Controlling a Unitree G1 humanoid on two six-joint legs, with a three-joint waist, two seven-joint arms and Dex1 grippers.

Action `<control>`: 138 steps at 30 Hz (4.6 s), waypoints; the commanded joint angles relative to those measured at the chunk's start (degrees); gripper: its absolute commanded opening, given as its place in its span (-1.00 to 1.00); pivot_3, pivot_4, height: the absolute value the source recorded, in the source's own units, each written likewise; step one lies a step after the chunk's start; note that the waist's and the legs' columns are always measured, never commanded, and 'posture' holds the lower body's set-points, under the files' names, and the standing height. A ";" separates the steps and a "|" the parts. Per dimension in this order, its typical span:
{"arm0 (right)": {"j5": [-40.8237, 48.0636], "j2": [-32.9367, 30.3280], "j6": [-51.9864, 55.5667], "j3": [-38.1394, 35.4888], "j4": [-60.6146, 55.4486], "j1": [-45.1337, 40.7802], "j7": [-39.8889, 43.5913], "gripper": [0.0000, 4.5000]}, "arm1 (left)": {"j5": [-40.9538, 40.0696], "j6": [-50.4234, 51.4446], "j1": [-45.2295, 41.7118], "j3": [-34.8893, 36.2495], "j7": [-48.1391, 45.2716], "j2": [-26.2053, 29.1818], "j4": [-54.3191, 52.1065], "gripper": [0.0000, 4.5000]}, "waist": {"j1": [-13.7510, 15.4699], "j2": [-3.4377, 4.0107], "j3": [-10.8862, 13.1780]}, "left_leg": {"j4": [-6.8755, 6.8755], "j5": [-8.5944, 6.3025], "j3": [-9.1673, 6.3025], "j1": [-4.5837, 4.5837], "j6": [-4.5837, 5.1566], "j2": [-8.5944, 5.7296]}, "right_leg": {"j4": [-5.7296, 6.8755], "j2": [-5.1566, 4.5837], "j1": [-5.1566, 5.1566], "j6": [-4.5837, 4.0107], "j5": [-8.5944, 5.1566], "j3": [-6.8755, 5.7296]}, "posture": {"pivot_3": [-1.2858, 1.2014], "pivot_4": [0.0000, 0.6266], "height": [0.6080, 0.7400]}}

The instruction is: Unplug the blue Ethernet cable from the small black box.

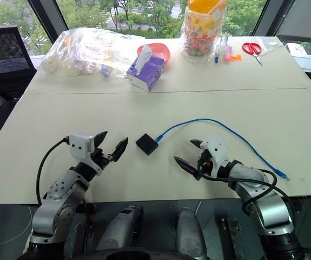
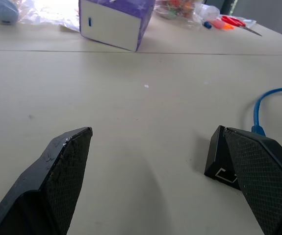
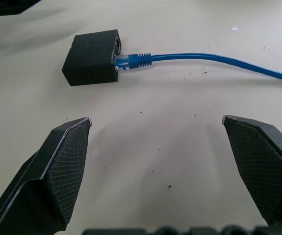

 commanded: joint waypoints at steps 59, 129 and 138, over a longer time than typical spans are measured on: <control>-42.70 17.60 -51.87 37.63 84.84 -75.36 45.14 -0.94 | -18.57 18.70 -10.88 8.31 -11.67 20.43 -6.35 1.00 | -3.45 -0.02 0.09 | -0.24 0.12 -0.08 0.84 -0.13 0.07 | 0.90 0.21 0.13 0.05 0.03 0.08 | 0.03 -0.52 0.82; -35.65 1.62 -51.67 20.90 28.15 -37.78 2.91 0.20 | -26.30 24.17 -33.82 6.68 -35.73 25.55 15.35 -0.78 | -1.95 -0.21 0.19 | -0.27 0.17 0.03 0.75 -0.13 0.04 | 0.76 0.13 0.13 0.01 -0.03 0.21 | 0.03 -0.52 0.82; -0.27 -0.05 -5.89 13.74 22.47 -47.91 28.14 0.41 | -25.90 21.92 -34.39 7.11 -44.61 30.75 17.12 -0.78 | -1.91 -0.21 0.23 | -0.27 0.16 -0.06 0.70 -0.12 0.11 | 0.77 0.15 0.08 -0.06 -0.06 0.13 | 0.03 -0.52 0.82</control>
